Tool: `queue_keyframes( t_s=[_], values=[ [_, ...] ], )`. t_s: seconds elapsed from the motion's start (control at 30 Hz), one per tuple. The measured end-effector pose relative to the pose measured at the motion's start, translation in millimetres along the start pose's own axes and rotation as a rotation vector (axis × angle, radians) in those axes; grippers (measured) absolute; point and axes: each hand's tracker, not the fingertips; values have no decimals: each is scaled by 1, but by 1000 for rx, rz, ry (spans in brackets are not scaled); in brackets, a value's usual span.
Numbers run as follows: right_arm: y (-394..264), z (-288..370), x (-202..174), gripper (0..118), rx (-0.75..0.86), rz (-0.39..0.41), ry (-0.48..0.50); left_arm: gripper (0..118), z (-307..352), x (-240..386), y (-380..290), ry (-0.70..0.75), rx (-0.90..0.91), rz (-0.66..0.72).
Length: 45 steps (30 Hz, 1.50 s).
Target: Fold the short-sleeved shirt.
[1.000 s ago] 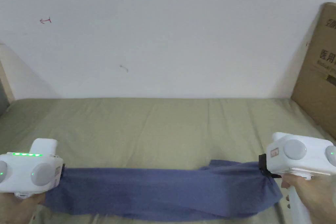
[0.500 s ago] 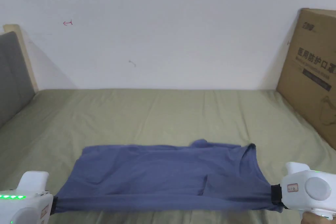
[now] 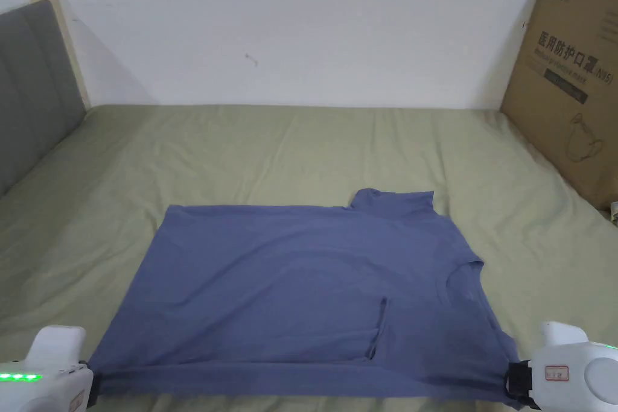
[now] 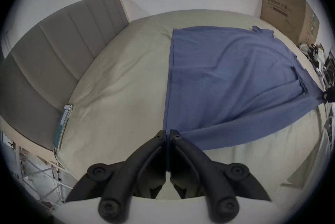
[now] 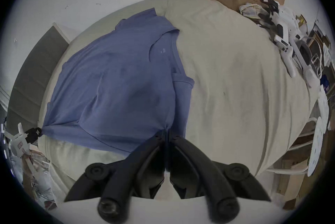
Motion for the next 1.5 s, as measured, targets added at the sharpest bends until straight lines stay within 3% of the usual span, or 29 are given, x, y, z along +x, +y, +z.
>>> queue_keyframes(
  t_s=[0.1,0.13,0.17,0.23,0.27,0.3,0.47,0.5,0.53,0.57,0.6,0.63,0.7,0.73,0.8,0.9,0.93,0.97,1.0,1.03,1.2,1.23,1.27,1.3,1.33,1.4,1.5],
  values=[
    [3,-1,-4,4,15,14,-4,7,-2,2,0,-8,1,20],
    [3,0,-7,5,34,32,-13,27,-2,3,1,-12,-4,38],
    [4,2,-9,13,48,38,-28,53,-2,1,4,-17,-9,62],
    [5,7,-12,50,72,41,-44,107,4,2,4,-65,9,87],
    [5,12,-13,62,113,46,-51,109,9,4,5,-65,17,85],
    [5,16,-14,66,120,53,-54,106,14,1,7,-68,39,87],
    [10,30,-22,64,156,44,-3,102,40,-2,15,-120,99,128],
    [10,32,-22,62,161,51,7,91,45,-2,15,-145,115,145],
    [9,32,-26,53,170,59,6,58,51,-3,10,-206,117,171],
    [7,31,-30,34,182,69,-7,24,51,-7,6,-244,108,195],
    [5,29,-33,20,186,80,-21,4,49,-8,0,-259,98,209],
    [4,25,-35,13,189,81,-29,0,45,-5,-8,-236,78,204],
    [0,20,-36,1,170,76,-12,0,40,-6,-22,-213,41,187],
    [-3,18,-38,1,145,79,41,0,39,-7,-30,-204,35,182],
    [-8,15,-43,1,139,99,19,0,37,-10,-41,-129,39,163],
    [-10,9,-47,1,130,136,-18,2,35,-21,-44,-137,30,201],
    [-9,8,-46,1,127,131,-14,25,34,-25,-43,-130,42,227],
    [-7,7,-45,1,122,117,-5,59,32,-27,-39,-128,41,228],
    [-6,6,-44,1,115,101,7,85,29,-28,-36,-131,32,232],
    [-6,5,-43,1,110,83,17,96,27,-28,-33,-130,31,235],
    [-7,0,-42,1,96,65,18,91,8,-13,-15,-134,14,177],
    [-6,-1,-40,1,95,64,11,64,0,-9,-12,-146,-36,160],
    [-5,-3,-38,1,96,54,-5,17,-7,-7,-11,-169,-55,154],
    [-4,-4,-34,1,92,41,-6,1,-13,-6,-10,-175,-83,152],
    [-4,-4,-30,1,90,16,1,0,-19,-3,-11,-91,-109,138],
    [-5,1,-24,1,96,-10,16,0,-12,4,-17,-161,-78,174],
    [-9,5,-19,1,99,34,3,0,-1,9,-15,-150,-57,181]
  ],
)
